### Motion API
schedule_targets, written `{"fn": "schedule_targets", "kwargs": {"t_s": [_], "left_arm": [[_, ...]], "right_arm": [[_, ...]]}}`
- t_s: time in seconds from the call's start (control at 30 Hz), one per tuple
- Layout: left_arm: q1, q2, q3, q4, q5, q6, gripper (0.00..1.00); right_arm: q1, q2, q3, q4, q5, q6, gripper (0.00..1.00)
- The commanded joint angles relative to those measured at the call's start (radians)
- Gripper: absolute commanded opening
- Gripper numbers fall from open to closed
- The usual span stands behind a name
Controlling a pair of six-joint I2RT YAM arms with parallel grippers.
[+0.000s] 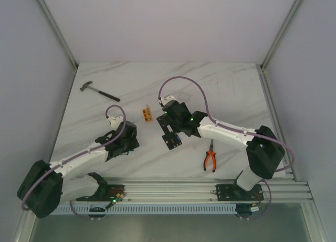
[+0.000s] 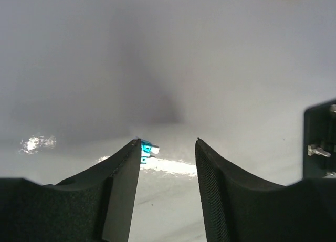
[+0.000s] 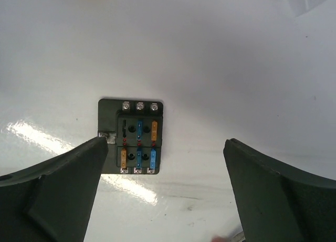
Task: Snap on the fuse box
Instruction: Install the fuse at the fuse box base, then move the fuse to the center of the board.
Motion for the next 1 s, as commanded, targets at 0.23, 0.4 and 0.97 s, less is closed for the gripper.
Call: {"fn": "schedule_targets", "kwargs": {"t_s": [0.23, 0.4, 0.97], "left_arm": [[0.005, 0.141, 0.086, -0.081, -0.009, 0.072, 0.43], [0.005, 0.128, 0.089, -0.118, 0.026, 0.067, 0.42], [0.001, 0.041, 0.056, -0.196, 0.063, -0.018, 0.53]], "right_arm": [[-0.005, -0.044, -0.048, 0.05, 0.068, 0.017, 1.0], [-0.009, -0.049, -0.054, 0.053, 0.073, 0.014, 1.0], [-0.02, -0.055, -0.086, 0.075, 0.077, 0.001, 1.0]]}}
